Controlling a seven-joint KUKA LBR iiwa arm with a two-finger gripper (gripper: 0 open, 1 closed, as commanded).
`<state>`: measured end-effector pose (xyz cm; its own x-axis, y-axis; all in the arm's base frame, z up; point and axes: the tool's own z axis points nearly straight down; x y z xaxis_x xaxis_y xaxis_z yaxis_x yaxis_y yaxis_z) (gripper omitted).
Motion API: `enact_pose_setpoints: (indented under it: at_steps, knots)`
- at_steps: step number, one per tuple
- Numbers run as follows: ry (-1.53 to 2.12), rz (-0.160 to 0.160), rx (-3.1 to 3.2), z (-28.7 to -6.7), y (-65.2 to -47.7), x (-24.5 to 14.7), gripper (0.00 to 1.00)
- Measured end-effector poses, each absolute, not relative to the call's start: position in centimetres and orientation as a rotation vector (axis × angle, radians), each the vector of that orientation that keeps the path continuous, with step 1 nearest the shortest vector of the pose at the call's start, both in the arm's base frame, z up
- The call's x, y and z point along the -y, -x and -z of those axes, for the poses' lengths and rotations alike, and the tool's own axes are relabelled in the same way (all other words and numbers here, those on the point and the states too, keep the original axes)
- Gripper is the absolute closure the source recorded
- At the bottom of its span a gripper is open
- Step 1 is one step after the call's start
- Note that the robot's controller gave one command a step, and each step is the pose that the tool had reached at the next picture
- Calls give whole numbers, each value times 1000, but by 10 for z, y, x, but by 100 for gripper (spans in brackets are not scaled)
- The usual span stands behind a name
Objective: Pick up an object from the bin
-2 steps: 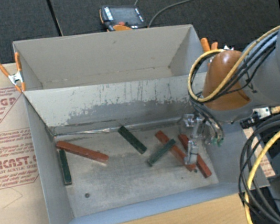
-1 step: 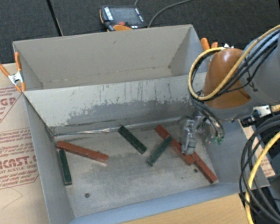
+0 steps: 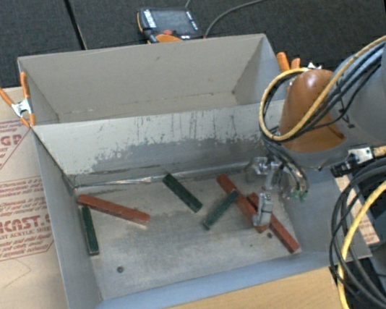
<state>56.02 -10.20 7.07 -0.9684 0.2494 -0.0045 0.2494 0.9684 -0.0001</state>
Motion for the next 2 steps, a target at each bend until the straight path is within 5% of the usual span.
enact_pose_setpoints:
  at_steps: [1,2]
  knots:
    - [-394,0,-3116,-72,-560,102,100]
    - [-394,1,-3112,-71,-560,102,0]
